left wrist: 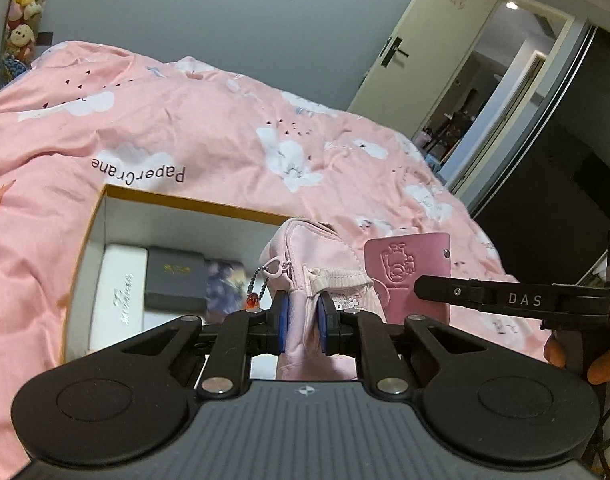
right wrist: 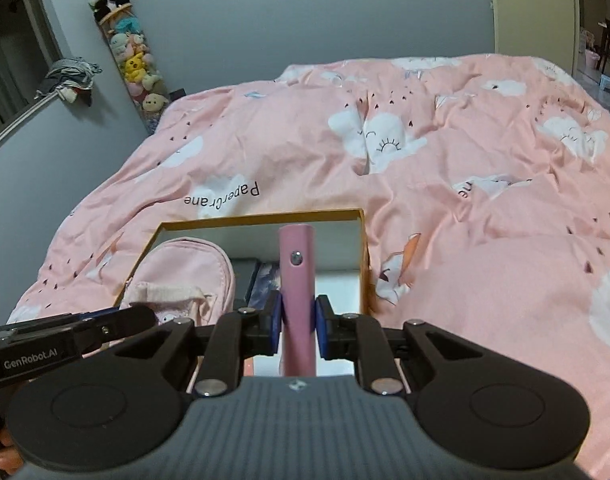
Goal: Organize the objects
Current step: 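Lower the pink wallet into the orange box with the right while the left carries the backpack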
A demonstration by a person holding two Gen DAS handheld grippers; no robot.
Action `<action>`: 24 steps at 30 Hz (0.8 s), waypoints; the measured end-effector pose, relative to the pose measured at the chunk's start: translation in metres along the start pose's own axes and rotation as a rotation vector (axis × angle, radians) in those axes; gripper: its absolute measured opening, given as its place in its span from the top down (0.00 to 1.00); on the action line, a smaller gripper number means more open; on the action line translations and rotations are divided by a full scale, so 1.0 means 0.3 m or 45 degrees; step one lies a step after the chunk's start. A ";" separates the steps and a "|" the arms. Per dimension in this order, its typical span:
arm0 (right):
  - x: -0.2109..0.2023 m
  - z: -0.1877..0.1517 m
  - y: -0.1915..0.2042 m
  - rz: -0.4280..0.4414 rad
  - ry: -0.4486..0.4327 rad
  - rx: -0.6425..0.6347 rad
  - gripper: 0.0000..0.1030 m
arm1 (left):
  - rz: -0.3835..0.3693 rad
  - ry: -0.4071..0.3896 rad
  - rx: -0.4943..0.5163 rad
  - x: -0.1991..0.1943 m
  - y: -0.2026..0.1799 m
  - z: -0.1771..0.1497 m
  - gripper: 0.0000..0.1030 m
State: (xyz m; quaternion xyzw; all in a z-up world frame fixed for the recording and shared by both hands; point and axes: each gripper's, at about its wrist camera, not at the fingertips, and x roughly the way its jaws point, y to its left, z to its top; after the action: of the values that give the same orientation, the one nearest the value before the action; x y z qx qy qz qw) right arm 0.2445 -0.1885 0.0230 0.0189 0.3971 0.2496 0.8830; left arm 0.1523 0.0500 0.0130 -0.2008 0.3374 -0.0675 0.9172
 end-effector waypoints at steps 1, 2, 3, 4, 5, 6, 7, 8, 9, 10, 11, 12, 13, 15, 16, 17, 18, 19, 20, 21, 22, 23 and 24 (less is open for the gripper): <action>0.029 0.012 0.005 0.000 0.011 0.001 0.82 | 0.006 0.010 -0.008 0.010 0.018 0.008 0.84; 0.064 0.024 0.011 -0.005 0.026 0.002 0.82 | 0.014 0.026 -0.017 0.028 0.039 0.021 0.84; 0.091 0.030 0.016 -0.011 0.038 -0.003 0.82 | 0.017 0.038 -0.017 0.040 0.056 0.031 0.84; 0.128 0.038 0.024 -0.020 0.055 -0.012 0.82 | 0.024 0.049 -0.020 0.055 0.077 0.038 0.84; 0.166 0.044 0.032 -0.038 0.074 -0.020 0.82 | 0.036 0.065 -0.009 0.071 0.094 0.045 0.84; 0.201 0.044 0.042 -0.063 0.097 -0.027 0.82 | 0.050 0.087 0.007 0.089 0.112 0.051 0.84; 0.236 0.047 0.049 -0.081 0.119 -0.032 0.82 | 0.063 0.106 0.008 0.105 0.131 0.055 0.84; 0.270 0.048 0.057 -0.086 0.138 -0.041 0.82 | 0.073 0.122 0.004 0.115 0.148 0.055 0.84; 0.302 0.049 0.064 -0.079 0.156 -0.046 0.82 | 0.086 0.134 -0.004 0.128 0.171 0.058 0.84; 0.332 0.051 0.069 -0.073 0.172 -0.048 0.82 | 0.100 0.141 -0.013 0.138 0.190 0.060 0.84; 0.364 0.054 0.076 -0.069 0.192 -0.050 0.82 | 0.112 0.148 -0.020 0.147 0.209 0.062 0.84; 0.396 0.056 0.081 -0.069 0.210 -0.047 0.82 | 0.119 0.154 -0.027 0.155 0.224 0.063 0.84; 0.425 0.058 0.085 -0.073 0.227 -0.043 0.82 | 0.124 0.160 -0.035 0.163 0.237 0.066 0.84; 0.490 0.062 0.085 -0.095 0.266 -0.035 0.82 | 0.135 0.174 -0.041 0.183 0.259 0.072 0.84; 0.516 0.064 0.084 -0.109 0.285 -0.032 0.82 | 0.141 0.181 -0.039 0.192 0.266 0.073 0.84; 0.545 0.067 0.081 -0.131 0.309 -0.031 0.82 | 0.144 0.187 -0.033 0.200 0.270 0.075 0.84; 0.570 0.072 0.079 -0.149 0.329 -0.034 0.82 | 0.144 0.194 -0.025 0.210 0.273 0.076 0.84; 0.589 0.076 0.077 -0.158 0.344 -0.037 0.82 | 0.142 0.199 -0.022 0.218 0.275 0.077 0.84; 0.607 0.081 0.074 -0.160 0.360 -0.038 0.82 | 0.137 0.204 -0.021 0.229 0.279 0.081 0.84; 0.627 0.087 0.071 -0.153 0.378 -0.033 0.82 | 0.127 0.210 -0.021 0.238 0.280 0.083 0.84; 0.640 0.093 0.066 -0.140 0.396 -0.020 0.82 | 0.120 0.214 -0.023 0.245 0.282 0.085 0.84; 0.654 0.099 0.058 -0.123 0.416 0.001 0.82 | 0.114 0.218 -0.024 0.253 0.282 0.087 0.84; 0.666 0.104 0.053 -0.112 0.432 0.017 0.82 | 0.108 0.222 -0.021 0.261 0.282 0.088 0.84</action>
State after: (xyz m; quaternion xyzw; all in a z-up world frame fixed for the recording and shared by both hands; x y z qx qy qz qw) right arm 0.3718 -0.0784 -0.0902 -0.0352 0.5425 0.2077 0.8132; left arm 0.2280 0.1152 -0.0501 -0.1874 0.4248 -0.0431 0.8846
